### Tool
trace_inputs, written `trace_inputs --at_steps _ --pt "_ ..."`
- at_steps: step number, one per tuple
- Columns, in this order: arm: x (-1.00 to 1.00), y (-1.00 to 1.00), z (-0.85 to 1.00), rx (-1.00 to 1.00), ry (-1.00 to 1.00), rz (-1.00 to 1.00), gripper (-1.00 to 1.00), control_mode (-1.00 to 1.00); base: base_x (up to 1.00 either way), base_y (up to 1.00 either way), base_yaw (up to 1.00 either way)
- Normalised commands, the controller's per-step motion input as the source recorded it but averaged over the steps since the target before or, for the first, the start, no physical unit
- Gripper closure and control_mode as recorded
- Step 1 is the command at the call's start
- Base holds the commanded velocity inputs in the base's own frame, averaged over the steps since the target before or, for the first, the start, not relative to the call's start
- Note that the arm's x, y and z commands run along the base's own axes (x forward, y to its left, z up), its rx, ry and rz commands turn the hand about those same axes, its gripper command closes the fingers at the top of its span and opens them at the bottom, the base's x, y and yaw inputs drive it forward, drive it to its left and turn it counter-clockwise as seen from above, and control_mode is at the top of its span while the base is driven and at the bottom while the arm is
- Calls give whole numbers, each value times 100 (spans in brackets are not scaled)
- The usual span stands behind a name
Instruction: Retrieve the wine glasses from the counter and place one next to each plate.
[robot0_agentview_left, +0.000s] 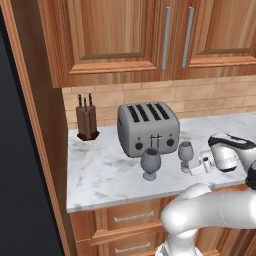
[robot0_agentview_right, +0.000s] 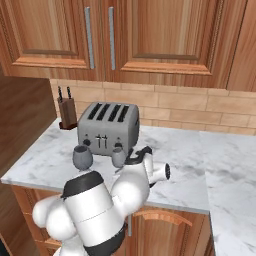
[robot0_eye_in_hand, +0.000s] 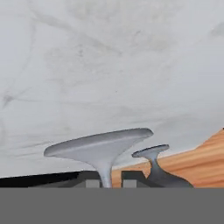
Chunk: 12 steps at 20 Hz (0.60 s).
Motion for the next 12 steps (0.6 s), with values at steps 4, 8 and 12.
trace_inputs --at_steps 4,8,12 --pt "-42 0 82 0 -2 0 100 -100 0 0 0" --pt "-42 0 100 0 -3 0 100 -100 0 0 0" --pt "-76 0 100 0 -1 -8 100 -100 0 0 0"
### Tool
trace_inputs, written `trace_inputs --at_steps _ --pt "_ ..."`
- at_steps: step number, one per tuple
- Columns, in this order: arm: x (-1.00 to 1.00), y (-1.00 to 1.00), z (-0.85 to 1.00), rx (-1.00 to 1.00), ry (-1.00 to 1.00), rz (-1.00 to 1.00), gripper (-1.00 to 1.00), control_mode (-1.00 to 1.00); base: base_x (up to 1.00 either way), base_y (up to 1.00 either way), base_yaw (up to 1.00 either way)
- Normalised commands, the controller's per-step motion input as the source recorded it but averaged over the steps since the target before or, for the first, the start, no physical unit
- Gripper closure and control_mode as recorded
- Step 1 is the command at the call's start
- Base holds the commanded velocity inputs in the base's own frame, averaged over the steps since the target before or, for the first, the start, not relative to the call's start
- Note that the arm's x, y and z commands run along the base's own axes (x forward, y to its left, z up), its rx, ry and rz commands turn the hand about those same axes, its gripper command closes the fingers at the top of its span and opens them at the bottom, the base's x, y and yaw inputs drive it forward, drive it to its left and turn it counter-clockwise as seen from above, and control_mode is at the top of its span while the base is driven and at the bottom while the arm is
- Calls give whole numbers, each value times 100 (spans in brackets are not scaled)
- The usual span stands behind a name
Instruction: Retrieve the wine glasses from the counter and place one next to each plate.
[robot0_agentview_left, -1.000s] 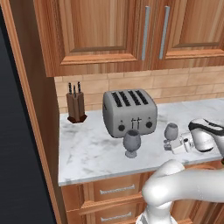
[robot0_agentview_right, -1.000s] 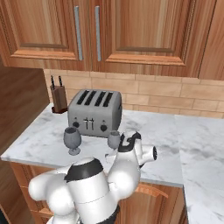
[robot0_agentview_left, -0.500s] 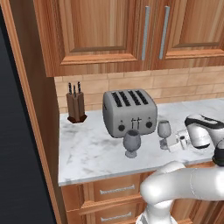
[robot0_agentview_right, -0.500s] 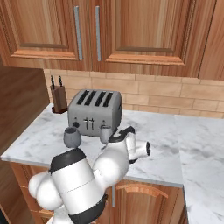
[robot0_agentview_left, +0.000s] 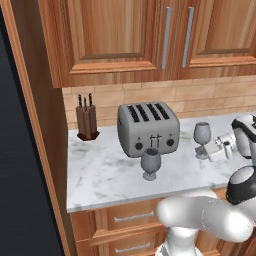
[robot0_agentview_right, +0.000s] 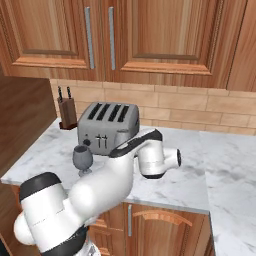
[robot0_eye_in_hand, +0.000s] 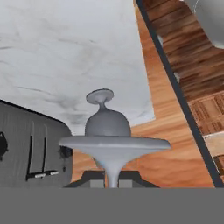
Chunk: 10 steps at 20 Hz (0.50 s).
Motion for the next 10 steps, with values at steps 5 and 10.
trace_inputs --at_steps 5,10 --pt "-89 3 95 0 -12 -16 100 -100 0 0 0" --pt "-34 16 65 -1 -6 -20 100 -100 0 0 0"
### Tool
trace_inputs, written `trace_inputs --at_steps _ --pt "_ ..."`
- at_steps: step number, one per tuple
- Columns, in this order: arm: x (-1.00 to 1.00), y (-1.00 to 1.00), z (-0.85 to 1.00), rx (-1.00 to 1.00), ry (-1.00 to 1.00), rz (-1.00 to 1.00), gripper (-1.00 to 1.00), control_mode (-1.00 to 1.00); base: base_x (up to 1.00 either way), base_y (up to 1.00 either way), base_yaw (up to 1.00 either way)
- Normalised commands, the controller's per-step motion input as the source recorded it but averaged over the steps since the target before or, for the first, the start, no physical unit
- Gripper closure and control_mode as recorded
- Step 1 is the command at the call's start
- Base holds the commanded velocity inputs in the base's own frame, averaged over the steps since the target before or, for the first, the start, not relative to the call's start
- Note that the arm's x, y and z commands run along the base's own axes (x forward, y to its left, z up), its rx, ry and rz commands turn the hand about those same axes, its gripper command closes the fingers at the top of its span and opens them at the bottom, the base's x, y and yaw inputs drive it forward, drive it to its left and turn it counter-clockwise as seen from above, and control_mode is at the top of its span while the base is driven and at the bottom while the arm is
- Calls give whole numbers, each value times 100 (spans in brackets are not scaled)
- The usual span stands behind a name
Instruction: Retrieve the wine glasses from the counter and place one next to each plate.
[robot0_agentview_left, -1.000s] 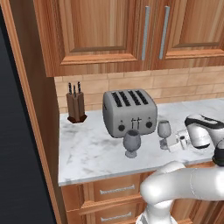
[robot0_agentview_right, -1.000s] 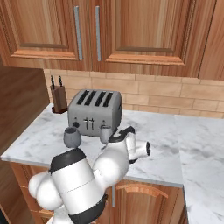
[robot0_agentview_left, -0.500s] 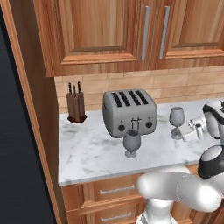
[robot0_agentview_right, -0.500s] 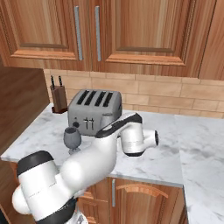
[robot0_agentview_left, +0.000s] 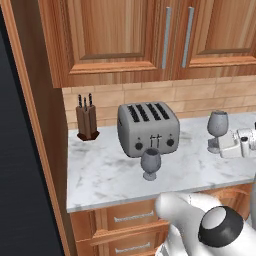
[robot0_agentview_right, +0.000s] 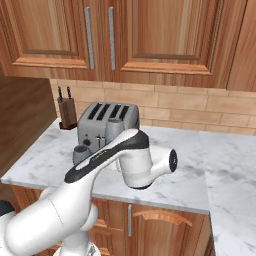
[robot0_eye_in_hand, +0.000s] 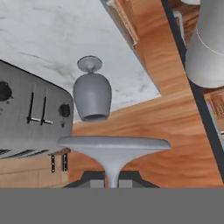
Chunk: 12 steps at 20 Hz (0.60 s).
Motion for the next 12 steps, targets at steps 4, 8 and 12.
trace_inputs --at_steps 4,8,12 --pt "-49 35 62 -6 -10 -17 100 -100 0 0 0" --pt "-39 21 59 -2 -15 -1 100 -100 0 0 0" --pt "-63 34 62 -6 -23 0 100 -100 0 0 0"
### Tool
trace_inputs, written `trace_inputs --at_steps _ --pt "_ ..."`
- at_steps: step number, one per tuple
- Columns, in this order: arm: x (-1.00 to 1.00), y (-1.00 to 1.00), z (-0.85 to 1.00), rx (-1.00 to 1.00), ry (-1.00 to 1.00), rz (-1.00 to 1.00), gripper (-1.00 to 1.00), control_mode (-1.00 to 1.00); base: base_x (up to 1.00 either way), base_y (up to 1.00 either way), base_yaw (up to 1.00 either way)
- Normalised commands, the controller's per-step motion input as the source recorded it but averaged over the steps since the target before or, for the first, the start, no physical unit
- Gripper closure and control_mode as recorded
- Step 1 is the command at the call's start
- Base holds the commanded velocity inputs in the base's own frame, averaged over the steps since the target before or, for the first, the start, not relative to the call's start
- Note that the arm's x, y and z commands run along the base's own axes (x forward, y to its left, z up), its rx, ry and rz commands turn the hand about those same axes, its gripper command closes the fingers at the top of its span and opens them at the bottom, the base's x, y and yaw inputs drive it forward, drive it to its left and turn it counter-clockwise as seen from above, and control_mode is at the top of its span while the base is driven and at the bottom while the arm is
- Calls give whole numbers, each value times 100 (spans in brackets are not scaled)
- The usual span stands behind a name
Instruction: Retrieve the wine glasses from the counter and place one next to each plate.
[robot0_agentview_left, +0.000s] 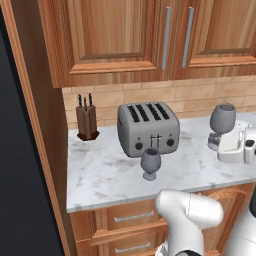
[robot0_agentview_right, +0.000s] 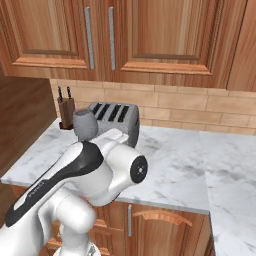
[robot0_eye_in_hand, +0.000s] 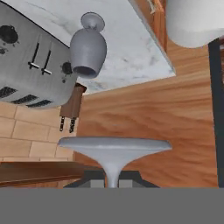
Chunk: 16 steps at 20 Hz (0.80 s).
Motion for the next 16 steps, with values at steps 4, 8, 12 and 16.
trace_inputs --at_steps 4,8,12,16 --pt "0 0 0 0 0 0 100 100 -74 22 -4" --pt "0 0 0 0 0 0 100 100 -100 49 -10" --pt "0 0 0 0 0 0 100 100 -52 71 19" --pt "0 0 0 0 0 0 100 100 -20 74 76"
